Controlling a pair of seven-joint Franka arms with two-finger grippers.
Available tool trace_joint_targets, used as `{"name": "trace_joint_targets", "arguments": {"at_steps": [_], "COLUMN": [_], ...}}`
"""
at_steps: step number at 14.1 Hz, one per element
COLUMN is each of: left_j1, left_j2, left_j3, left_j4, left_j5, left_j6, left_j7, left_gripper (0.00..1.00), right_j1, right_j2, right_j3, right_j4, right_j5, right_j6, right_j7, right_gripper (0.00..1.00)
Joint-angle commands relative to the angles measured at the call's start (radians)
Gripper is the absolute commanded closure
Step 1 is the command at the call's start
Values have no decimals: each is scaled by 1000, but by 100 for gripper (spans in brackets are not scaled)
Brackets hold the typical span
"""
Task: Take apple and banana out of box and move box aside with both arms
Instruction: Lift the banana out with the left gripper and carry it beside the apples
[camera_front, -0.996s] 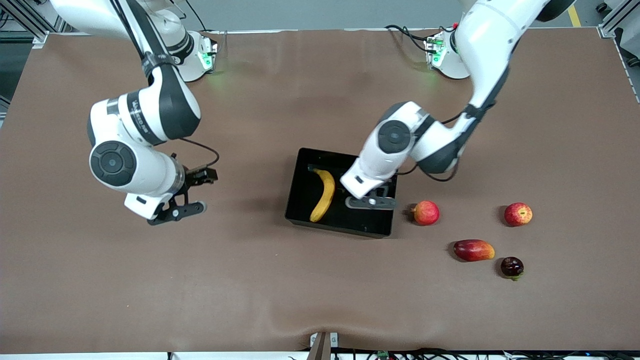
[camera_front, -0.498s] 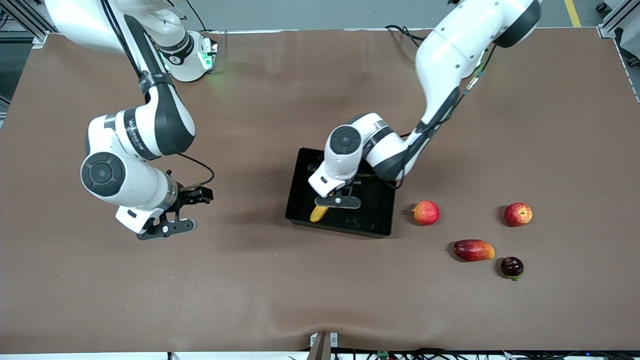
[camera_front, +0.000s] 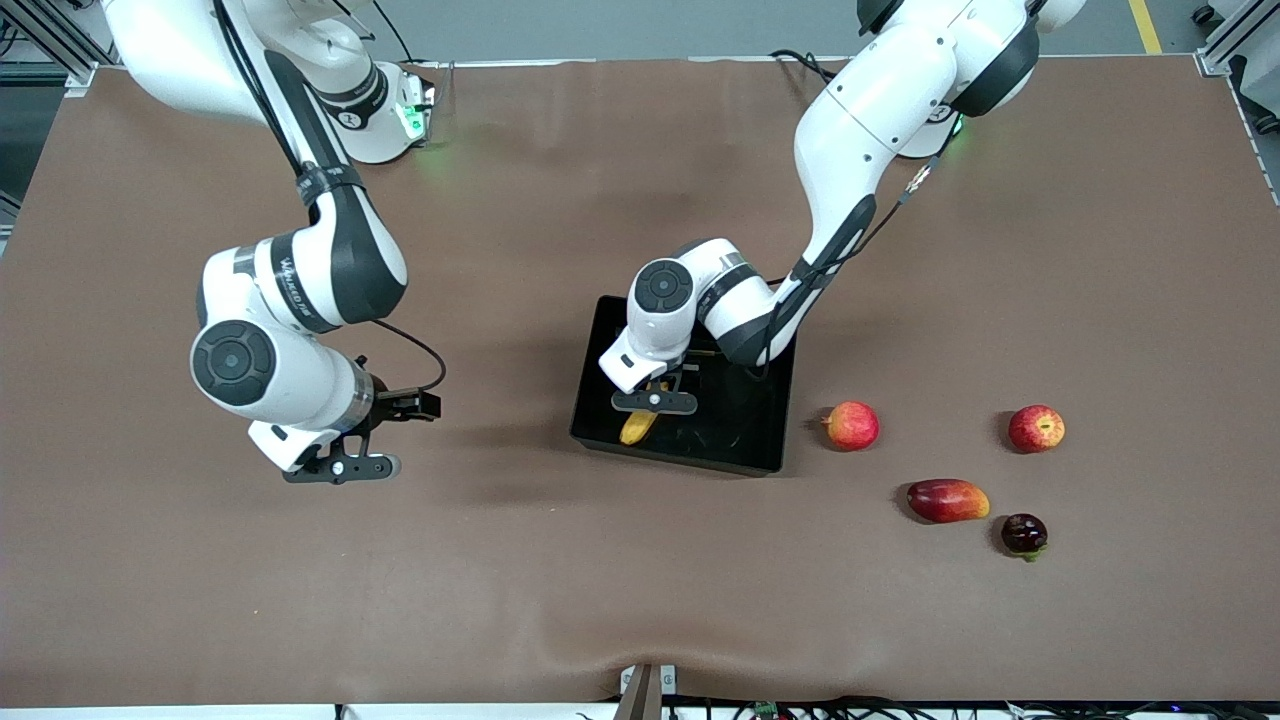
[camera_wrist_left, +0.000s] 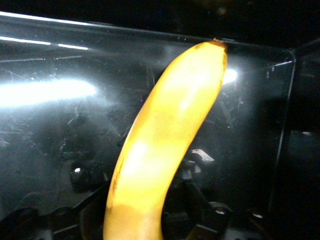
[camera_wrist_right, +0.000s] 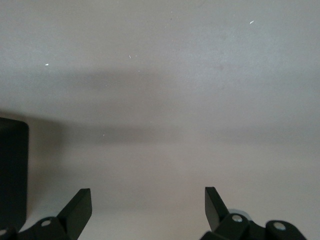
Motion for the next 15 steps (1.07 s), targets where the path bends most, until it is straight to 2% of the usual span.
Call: {"name": "trace_joint_targets", "arguments": {"at_steps": [1,6,10,15], "left_j1": [-17,-2,6,46], "left_j2": [2,-77,-104,-182], "left_j3": [10,10,9,1], "left_j4": [12,17,17,17], "left_j5": [24,21,15,14], "left_j6": [-10,-81,-93,-131], "left_j7": [-27,-21,-16,-8], "left_gripper": [100,100,100,100], "right_j1": [26,68,109,129], "right_j2": [13,21,25,36], "right_j3": [3,3,3,3], "right_j4": [15,19,19,22], "right_j5": [5,7,40,50], "right_j6": [-1,3,31,46], "right_j7": [98,187,271,276], "right_gripper": [0,0,0,0]}}
